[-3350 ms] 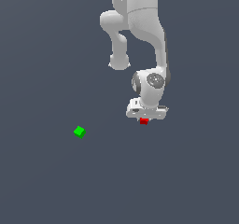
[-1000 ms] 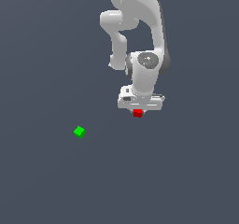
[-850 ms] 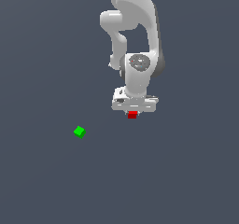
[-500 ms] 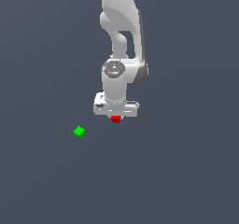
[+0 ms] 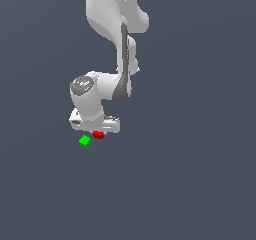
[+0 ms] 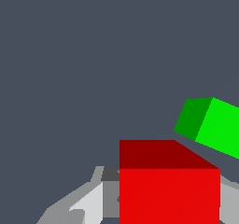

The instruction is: Stack the red cube on top of the green cube.

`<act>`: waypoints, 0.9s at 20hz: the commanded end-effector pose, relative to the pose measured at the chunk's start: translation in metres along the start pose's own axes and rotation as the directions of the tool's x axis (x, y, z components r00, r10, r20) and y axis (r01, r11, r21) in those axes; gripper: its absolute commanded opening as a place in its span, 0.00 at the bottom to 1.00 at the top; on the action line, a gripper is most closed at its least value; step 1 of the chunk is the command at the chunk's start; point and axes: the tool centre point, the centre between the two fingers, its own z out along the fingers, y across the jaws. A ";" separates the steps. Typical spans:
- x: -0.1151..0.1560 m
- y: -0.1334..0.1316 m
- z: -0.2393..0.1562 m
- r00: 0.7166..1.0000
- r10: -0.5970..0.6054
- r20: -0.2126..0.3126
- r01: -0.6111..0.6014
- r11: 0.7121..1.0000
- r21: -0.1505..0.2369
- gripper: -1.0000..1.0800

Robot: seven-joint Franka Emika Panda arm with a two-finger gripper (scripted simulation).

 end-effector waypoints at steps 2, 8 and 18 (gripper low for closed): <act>0.010 0.029 0.005 1.000 -0.002 -0.001 0.002 1.000 0.000 0.00; 0.021 0.059 0.010 1.000 -0.002 -0.001 0.002 1.000 0.001 0.00; 0.026 0.069 0.011 1.000 -0.002 -0.001 0.002 1.000 0.001 0.96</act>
